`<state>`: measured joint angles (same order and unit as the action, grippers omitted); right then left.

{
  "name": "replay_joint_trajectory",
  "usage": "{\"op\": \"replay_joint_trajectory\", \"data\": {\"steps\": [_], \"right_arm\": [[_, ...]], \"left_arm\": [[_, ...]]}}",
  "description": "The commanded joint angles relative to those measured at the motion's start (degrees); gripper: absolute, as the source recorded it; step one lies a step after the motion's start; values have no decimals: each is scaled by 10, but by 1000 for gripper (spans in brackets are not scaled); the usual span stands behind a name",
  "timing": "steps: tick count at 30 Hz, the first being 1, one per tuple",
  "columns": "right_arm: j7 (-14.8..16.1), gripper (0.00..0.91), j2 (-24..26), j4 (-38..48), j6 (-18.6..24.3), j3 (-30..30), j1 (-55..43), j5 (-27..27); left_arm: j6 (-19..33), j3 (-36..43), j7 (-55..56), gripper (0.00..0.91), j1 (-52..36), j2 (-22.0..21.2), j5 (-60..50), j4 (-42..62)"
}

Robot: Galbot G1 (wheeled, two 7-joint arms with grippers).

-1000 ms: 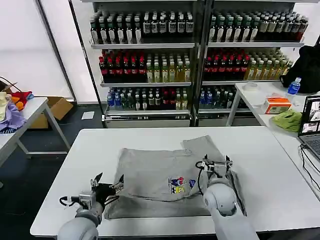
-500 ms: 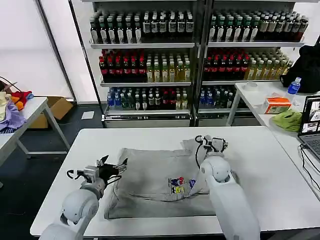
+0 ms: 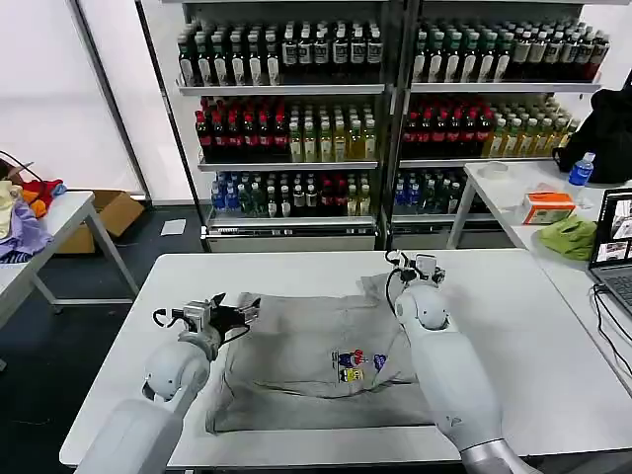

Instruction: Fold and organize the clothes.

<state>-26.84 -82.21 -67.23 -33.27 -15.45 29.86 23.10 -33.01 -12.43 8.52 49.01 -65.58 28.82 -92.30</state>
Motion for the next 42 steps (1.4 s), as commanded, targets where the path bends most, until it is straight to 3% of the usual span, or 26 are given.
{"op": "replay_joint_trajectory", "data": {"steps": [1,20,21,22,23,24,25,28,42], "right_arm": [[12,907,-2,45,0,1,-19,-4],[24,907,-33,88,1,-13,-18,-20],[24,867,-33,89,1,-14,-18,-20],[24,756,-34,90,1,-16,-17,-21],[24,383,-34,90,1,-17,-16,-22],[25,161,-34,90,1,-17,-15,-22],[25,0,-34,88,1,-17,-13,-22],[23,0,-33,81,1,-18,-7,-21],[21,0,-23,42,1,-11,22,-16]], "left_arm": [[0,26,-1,907,-74,-21,-11,101],[0,29,-6,907,-73,-36,-26,135],[0,29,-6,826,-73,-36,-26,136],[0,30,-7,715,-74,-37,-26,138],[0,30,-7,413,-74,-38,-26,140],[0,32,-8,262,-74,-38,-26,144],[0,33,-8,60,-74,-39,-27,145],[0,34,-9,0,-70,-43,-26,147],[0,36,-17,10,-55,-43,-24,124]]}}
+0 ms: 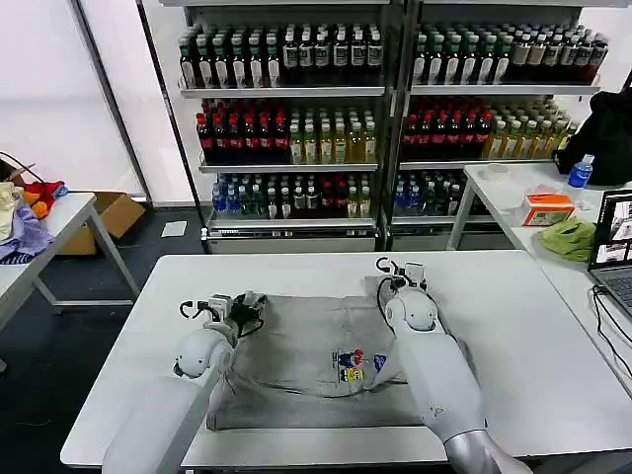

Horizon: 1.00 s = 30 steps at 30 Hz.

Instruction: Fold and organize the clothes.

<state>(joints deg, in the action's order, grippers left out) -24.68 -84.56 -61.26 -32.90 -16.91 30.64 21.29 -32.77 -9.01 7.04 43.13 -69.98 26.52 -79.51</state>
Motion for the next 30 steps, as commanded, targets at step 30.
{"op": "replay_joint_trajectory", "data": {"steps": [30], "right_arm": [[-6,0,31,-297,-2,-14,118,30]], "left_arm": [[67,-26,-4,10,81,22,-10,-156]]}}
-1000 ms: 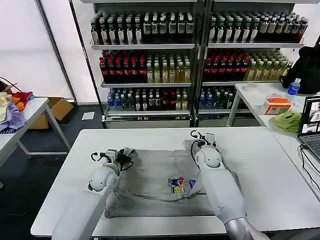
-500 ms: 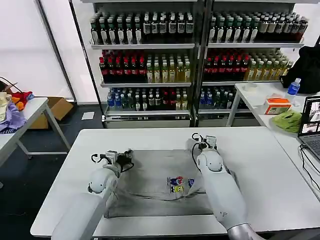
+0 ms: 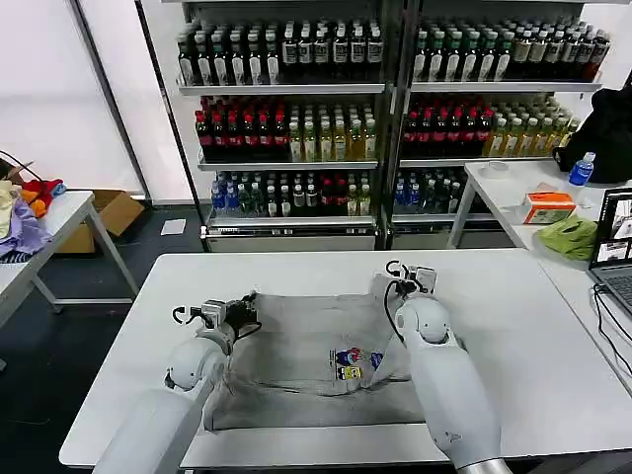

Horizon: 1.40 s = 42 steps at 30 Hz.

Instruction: Fold and organize the clothes.

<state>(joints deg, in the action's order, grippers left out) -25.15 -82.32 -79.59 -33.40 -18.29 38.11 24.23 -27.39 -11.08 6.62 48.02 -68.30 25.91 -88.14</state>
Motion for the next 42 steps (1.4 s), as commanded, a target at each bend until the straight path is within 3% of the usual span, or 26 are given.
{"op": "replay_joint_trajectory", "data": {"steps": [1,13,21,42], "right_arm": [[-3,0,9,-126,3,1,50,1],[-7,0,31,-253,3,-9,165,12],[0,0,53,-351,3,-35,294,30],[-4,0,74,-390,21,-68,421,36]], "left_arm": [[12,-8,0,10,40,6,-6,-79],[14,-45,-1,10,128,23,-22,-140],[21,-60,-2,10,184,20,-58,-182],[26,-86,1,10,295,-15,-112,-247]]}}
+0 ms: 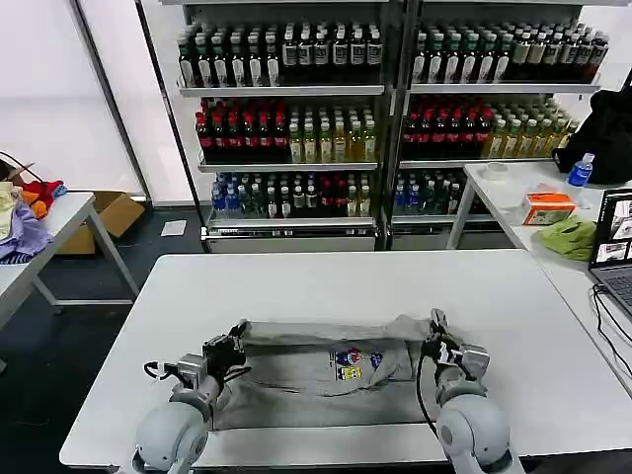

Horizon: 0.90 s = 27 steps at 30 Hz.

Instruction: Fold and organize the clothes.

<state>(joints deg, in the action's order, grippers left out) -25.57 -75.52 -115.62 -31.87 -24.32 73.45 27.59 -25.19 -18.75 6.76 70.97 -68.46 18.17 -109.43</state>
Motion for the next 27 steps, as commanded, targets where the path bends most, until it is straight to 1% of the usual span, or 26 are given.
{"op": "replay_joint_trajectory", "data": {"steps": [1,3,10,24,25,26,27], "right_arm": [[2,0,7,-31,7,-9,72,2],[3,0,6,-30,9,-10,79,1],[4,0,5,-39,15,0,106,-13],[1,0,10,-1,19,-4,93,-34],[0,0,10,1,19,-4,95,-34],[0,71,10,2,19,-4,95,-35],[1,121,9,3,19,-4,97,-36]], "left_arm": [[4,-11,-1,10,70,-14,-36,-36],[5,-13,-2,0,78,-16,-42,-37],[10,-12,-8,10,100,-27,-66,-34],[7,-20,-9,10,105,-32,-96,-28],[7,-20,-9,191,104,-33,-99,-26],[8,-19,-9,836,104,-34,-101,-26],[8,-19,-8,907,104,-35,-103,-26]]}}
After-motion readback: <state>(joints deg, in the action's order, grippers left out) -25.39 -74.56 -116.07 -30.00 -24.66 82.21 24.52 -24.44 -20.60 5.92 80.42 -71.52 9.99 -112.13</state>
